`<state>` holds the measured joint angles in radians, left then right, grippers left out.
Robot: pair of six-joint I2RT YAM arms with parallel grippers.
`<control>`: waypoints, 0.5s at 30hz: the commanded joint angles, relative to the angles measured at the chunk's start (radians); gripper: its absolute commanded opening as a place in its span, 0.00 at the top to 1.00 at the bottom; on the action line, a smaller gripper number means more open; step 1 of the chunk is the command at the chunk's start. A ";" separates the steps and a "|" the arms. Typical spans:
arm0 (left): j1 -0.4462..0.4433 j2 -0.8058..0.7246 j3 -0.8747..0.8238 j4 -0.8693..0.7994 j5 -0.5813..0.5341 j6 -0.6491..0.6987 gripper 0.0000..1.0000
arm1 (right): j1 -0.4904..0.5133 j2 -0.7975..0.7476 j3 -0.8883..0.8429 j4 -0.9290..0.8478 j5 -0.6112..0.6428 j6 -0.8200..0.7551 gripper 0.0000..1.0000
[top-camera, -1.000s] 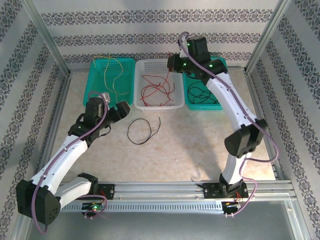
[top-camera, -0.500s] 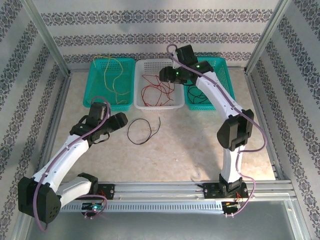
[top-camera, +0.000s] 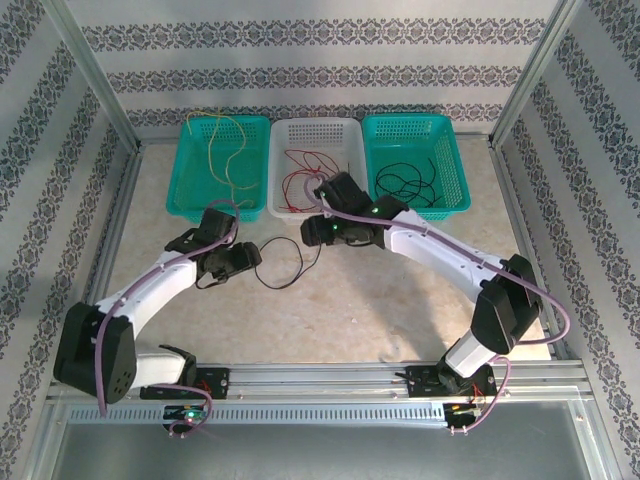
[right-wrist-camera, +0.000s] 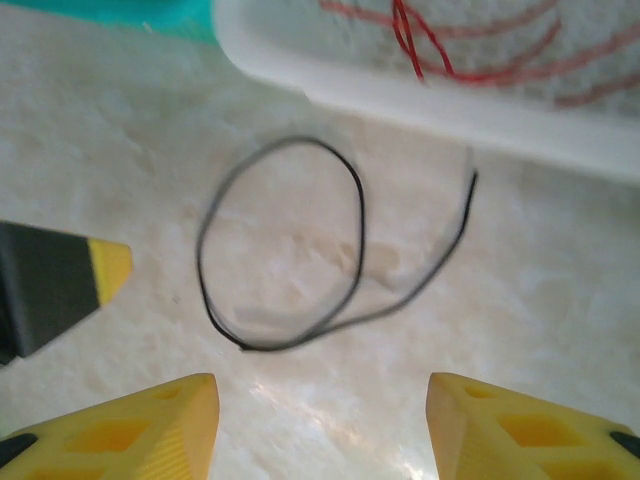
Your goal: Untangle the cables
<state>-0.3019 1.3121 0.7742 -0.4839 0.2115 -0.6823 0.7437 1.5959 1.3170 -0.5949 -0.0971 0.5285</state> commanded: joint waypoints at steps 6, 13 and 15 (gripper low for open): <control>-0.138 0.094 0.077 0.000 0.027 0.060 0.45 | 0.056 -0.041 -0.147 0.049 0.114 0.160 0.46; -0.290 0.238 0.216 -0.047 -0.001 0.193 0.53 | -0.042 -0.137 -0.221 0.041 0.134 0.236 0.48; -0.312 0.279 0.248 -0.075 -0.041 0.221 0.54 | -0.076 -0.175 -0.250 0.053 0.121 0.251 0.49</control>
<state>-0.5884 1.5501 0.9852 -0.4896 0.2234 -0.5461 0.7036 1.4811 1.0985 -0.5625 0.0040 0.7242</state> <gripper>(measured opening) 0.466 0.516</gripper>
